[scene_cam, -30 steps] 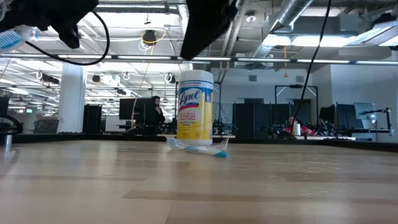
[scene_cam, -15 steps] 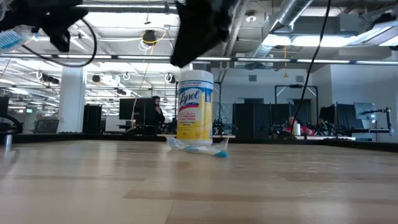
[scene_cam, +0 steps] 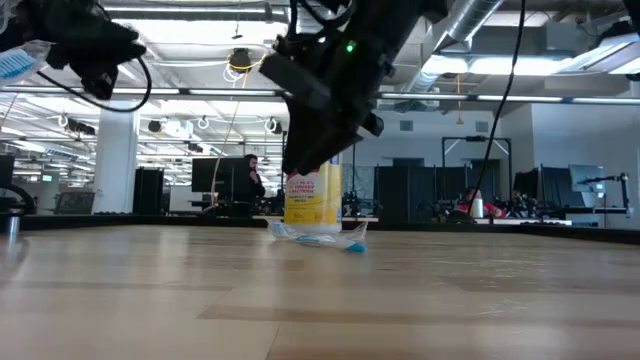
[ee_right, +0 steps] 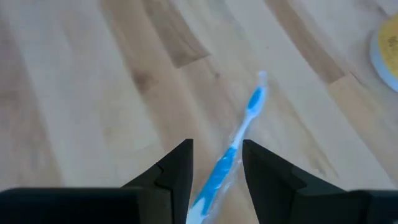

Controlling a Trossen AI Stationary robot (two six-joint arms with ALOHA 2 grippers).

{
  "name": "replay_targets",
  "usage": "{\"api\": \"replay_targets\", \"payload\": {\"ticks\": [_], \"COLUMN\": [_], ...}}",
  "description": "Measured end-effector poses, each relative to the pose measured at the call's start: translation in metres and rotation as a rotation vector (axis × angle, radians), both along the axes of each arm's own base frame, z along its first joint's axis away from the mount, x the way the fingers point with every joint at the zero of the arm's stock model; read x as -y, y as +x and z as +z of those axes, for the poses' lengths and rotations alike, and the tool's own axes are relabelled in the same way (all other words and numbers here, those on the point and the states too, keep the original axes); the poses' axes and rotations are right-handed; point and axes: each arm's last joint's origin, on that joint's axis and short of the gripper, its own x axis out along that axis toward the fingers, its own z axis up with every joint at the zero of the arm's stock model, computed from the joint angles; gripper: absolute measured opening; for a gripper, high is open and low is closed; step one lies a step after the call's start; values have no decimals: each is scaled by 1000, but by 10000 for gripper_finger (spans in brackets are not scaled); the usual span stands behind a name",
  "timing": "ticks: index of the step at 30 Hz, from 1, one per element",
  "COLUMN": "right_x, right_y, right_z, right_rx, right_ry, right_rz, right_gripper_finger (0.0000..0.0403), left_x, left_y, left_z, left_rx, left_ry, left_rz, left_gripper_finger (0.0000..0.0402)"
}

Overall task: Pick & Place toothbrushing station
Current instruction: Put the blue toothbrush into the transparent organizer

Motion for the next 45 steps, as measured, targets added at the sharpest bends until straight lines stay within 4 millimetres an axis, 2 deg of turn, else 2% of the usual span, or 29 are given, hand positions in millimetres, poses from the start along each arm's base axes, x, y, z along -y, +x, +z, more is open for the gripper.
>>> {"api": "replay_targets", "payload": {"ticks": [4,9,11,15,19,31,37,41,45], "right_x": [17,29,31,31,33,49,49,48,49], "right_y": [3,5,5,-3,-6,-2,-1,3,11], "right_z": [0,0,-4,-25,-32,-33,-32,-56,-68], "right_rx": [3,1,14,14,21,62,83,46,63], "right_ry": [24,34,48,66,98,104,101,131,145], "right_rz": [-25,-48,-44,-60,-72,-108,-103,-83,-78], "right_gripper_finger": [129,129,129,129,129,129,129,129,129], "left_x": [-1,-2,-2,-1,-1,-1,-1,-1,-1], "left_y": [2,3,4,5,5,5,5,5,6], "left_z": [-3,-4,-7,-11,-11,-11,-11,-11,-11], "left_rx": [4,4,-6,-18,-15,-13,-12,-12,-14], "left_ry": [-19,-17,-27,-24,-19,-22,-23,-23,-22], "left_rz": [-22,-20,-18,-41,-32,-25,-25,-25,-25], "left_gripper_finger": [90,90,90,90,90,90,90,90,90]}}
